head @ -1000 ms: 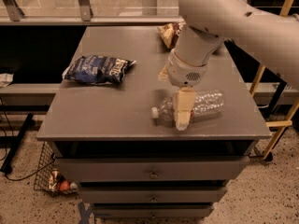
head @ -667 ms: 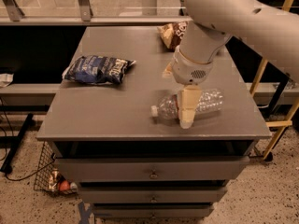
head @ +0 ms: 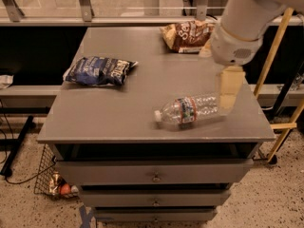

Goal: Knock water bottle over

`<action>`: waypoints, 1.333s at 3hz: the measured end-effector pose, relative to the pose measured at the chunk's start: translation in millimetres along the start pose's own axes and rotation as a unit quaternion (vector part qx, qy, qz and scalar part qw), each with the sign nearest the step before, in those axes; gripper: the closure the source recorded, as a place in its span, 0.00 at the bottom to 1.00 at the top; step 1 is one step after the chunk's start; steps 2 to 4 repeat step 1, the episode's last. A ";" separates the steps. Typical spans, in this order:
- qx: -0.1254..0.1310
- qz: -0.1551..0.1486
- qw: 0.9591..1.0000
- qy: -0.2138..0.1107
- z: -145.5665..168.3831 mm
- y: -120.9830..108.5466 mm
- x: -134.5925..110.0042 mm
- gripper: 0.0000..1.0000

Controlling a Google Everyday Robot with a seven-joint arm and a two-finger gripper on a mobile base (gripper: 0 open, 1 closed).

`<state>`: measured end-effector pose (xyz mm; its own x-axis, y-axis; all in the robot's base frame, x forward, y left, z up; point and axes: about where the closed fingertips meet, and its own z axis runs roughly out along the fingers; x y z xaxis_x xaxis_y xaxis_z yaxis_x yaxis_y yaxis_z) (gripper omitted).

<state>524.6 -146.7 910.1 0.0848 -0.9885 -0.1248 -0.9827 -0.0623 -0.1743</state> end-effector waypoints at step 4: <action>0.034 0.036 0.998 0.029 -44.0 -0.2 38.3 0.00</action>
Offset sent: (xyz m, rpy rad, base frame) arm 0.0000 0.0000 0.0000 0.0000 0.0000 0.0000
